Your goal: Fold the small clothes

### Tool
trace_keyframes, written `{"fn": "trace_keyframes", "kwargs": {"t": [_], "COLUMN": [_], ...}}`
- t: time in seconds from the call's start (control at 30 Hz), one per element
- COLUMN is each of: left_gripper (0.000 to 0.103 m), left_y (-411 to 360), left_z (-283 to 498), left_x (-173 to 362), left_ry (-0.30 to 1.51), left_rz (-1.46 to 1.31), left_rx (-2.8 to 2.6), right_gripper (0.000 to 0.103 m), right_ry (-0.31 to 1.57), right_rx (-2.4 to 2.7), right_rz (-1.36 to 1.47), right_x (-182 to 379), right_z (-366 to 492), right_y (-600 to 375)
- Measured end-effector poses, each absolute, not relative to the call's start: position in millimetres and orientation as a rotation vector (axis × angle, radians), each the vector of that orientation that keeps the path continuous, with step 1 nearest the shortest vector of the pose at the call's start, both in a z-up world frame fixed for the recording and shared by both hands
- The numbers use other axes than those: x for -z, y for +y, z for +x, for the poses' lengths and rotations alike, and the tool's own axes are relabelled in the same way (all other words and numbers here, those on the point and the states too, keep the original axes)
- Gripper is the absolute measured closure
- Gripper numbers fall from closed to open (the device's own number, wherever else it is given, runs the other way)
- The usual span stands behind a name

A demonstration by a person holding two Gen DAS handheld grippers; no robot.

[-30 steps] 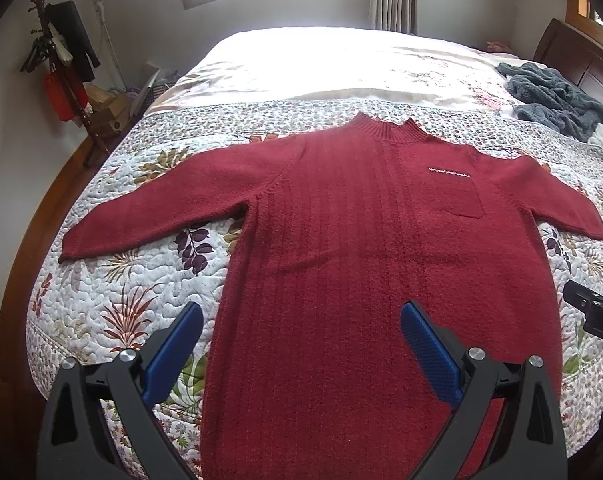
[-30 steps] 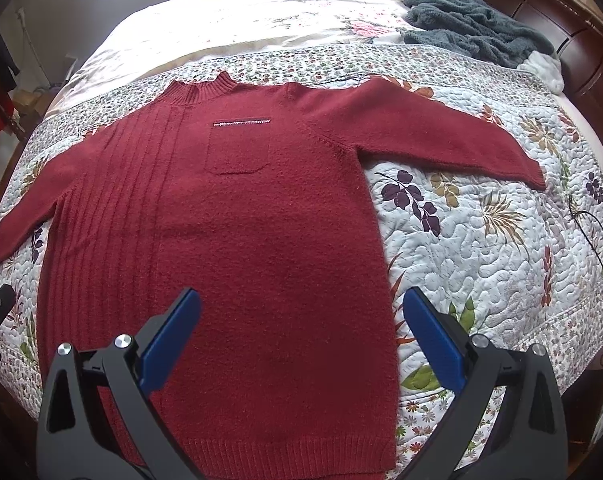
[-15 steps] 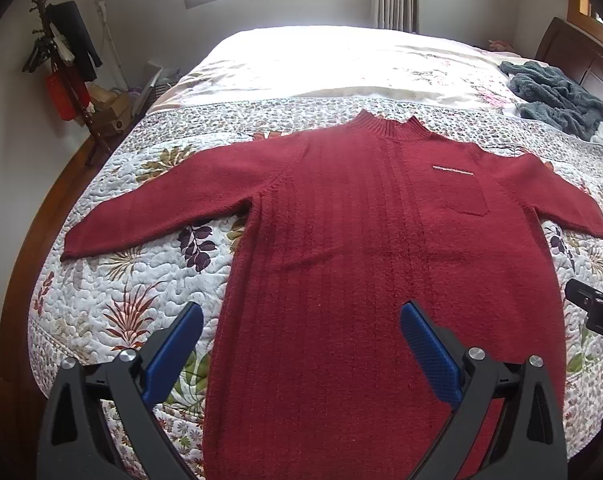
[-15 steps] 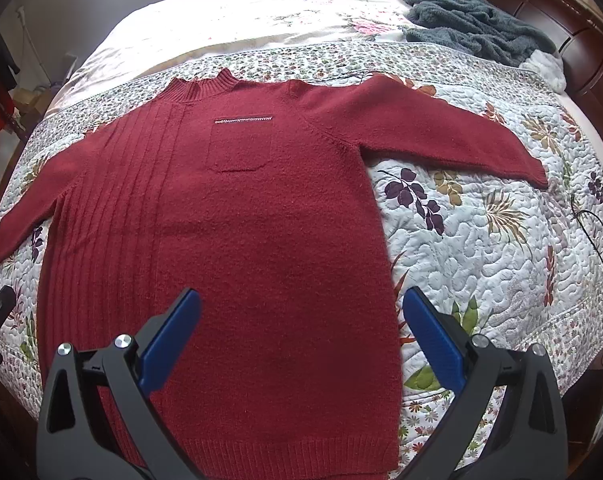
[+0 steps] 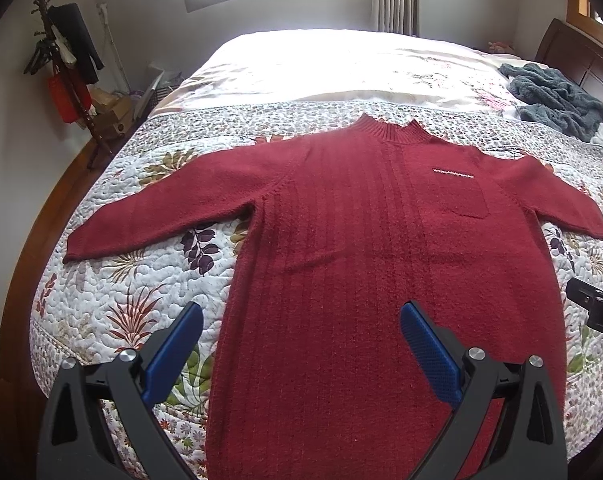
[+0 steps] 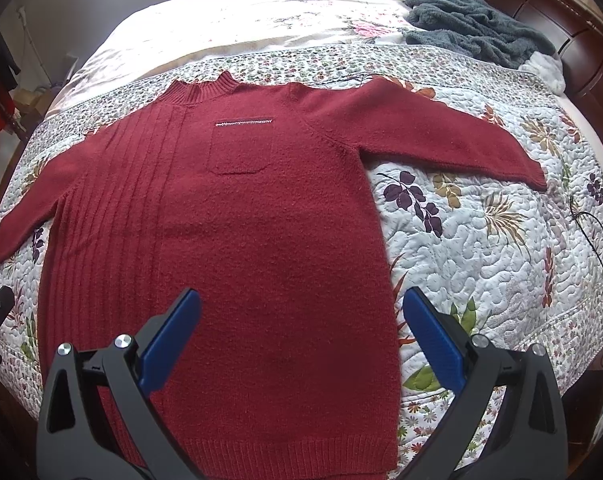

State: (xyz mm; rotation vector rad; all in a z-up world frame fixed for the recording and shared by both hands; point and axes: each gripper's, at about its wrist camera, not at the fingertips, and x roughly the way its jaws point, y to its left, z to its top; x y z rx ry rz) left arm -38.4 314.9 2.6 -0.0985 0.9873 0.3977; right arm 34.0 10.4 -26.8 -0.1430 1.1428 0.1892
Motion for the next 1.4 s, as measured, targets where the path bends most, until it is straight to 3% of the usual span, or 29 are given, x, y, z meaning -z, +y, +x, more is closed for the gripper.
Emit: {"fn": "trace_keyframes", "kwargs": {"t": [1.03, 1.17, 1.4], "left_gripper": [0.004, 0.004, 0.004], "left_y": [310, 299, 272], "left_z": [-27, 2, 88], "left_x": [-2, 8, 12], "left_ry": [0.946, 0.952, 0.947], "left_rz": [-0.110, -0.122, -0.134], "left_rx": [-0.373, -0.281, -0.234], "right_gripper": [0.003, 0.003, 0.003], "right_ry": [1.114, 1.150, 1.221], "right_rx": [-0.219, -0.210, -0.019], "right_rz": [-0.110, -0.012, 0.208], "right_x": [30, 39, 64], "right_z": [47, 80, 194], "right_y": [-3, -46, -203]}}
